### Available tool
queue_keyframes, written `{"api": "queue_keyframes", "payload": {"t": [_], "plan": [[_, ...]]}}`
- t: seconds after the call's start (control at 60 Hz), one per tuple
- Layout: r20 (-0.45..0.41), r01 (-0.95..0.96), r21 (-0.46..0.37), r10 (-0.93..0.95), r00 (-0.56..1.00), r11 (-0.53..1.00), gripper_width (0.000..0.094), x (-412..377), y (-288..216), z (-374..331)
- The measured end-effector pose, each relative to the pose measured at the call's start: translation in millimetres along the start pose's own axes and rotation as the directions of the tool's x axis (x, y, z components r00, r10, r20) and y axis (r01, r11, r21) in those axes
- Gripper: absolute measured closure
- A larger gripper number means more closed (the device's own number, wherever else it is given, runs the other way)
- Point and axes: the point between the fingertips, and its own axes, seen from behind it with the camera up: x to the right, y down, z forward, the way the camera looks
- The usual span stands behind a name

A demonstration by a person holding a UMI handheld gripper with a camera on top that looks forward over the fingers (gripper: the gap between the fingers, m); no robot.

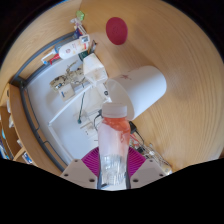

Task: Pour water

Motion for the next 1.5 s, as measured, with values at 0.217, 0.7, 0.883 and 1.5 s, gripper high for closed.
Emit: {"api": "queue_keyframes", "payload": {"t": [0.217, 0.7, 0.883, 1.5], "plan": [[-0.047, 0.123, -0.012, -0.123, 0.991, 0.992, 0.0611, -5, 4, -5], [-0.401, 0.957, -0.038, -0.873, -0.279, -0.289, 0.0598, -148, -119, -69], [-0.465, 0.856, -0.104, -0.736, -0.492, -0.506, 0.0595, -137, -185, -57], [-0.429, 0.913, -0.034, -0.819, -0.382, -0.408, 0.0513, -66, -251, -42]]}}
